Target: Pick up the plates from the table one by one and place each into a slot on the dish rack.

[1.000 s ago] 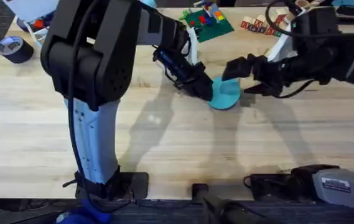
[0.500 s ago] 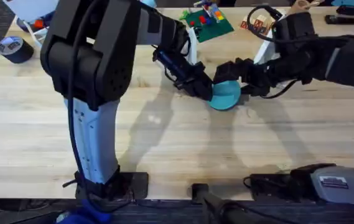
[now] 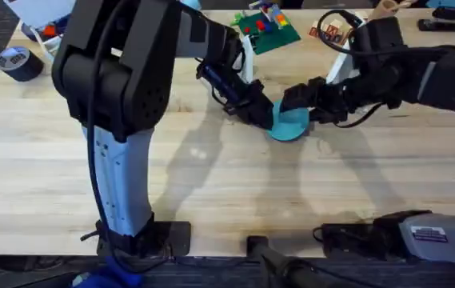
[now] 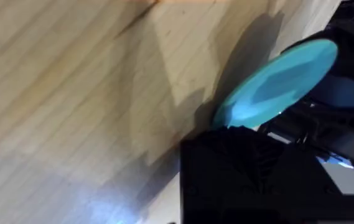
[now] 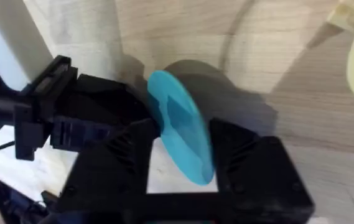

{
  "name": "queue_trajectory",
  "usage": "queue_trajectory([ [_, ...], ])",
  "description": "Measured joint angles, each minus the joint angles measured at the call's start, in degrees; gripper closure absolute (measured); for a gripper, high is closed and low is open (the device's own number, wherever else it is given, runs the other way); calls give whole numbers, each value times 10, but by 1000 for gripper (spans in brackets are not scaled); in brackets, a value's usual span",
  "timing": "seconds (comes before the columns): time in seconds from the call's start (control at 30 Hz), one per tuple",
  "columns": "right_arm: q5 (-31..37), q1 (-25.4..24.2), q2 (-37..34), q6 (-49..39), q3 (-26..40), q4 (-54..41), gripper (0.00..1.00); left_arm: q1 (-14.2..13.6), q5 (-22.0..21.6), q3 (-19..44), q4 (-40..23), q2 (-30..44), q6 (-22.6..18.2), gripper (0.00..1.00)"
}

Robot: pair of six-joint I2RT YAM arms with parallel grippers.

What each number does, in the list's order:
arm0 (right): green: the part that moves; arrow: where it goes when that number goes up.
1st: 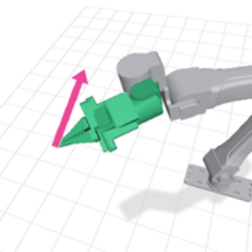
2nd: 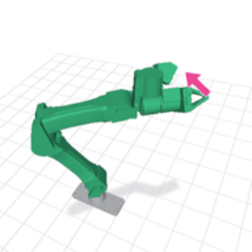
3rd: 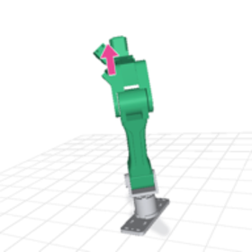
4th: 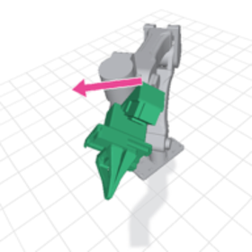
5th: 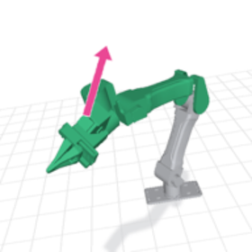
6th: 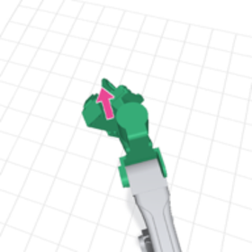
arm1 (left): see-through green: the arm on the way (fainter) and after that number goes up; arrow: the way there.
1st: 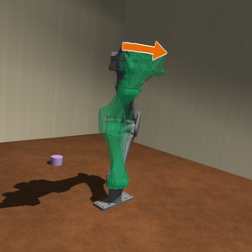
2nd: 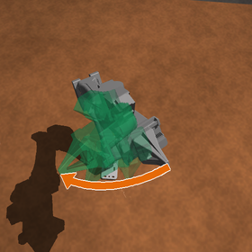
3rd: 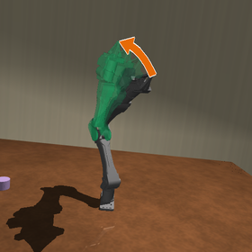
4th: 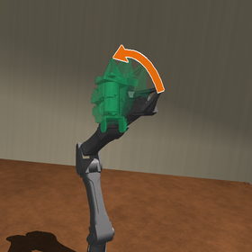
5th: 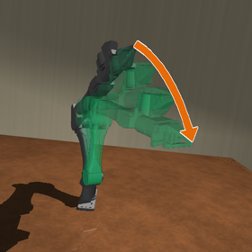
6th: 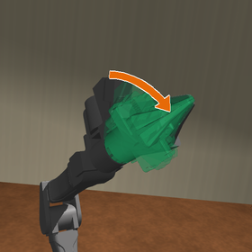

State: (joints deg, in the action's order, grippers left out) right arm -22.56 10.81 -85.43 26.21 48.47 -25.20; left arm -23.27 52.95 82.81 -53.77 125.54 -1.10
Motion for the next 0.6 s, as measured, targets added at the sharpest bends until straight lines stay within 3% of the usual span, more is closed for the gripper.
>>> queue_trajectory([
  [0.1,7,0,0,0,0,-1,572,0,0,0,0,0,0,960],
  [0.3,17,0,0,0,0,-4,683,0,0,0,0,0,0,960],
  [0.47,5,-5,6,2,1,-2,943,4,5,0,-5,0,0,960],
  [0.6,-8,-2,13,2,2,3,965,7,9,0,-9,0,1,960],
])
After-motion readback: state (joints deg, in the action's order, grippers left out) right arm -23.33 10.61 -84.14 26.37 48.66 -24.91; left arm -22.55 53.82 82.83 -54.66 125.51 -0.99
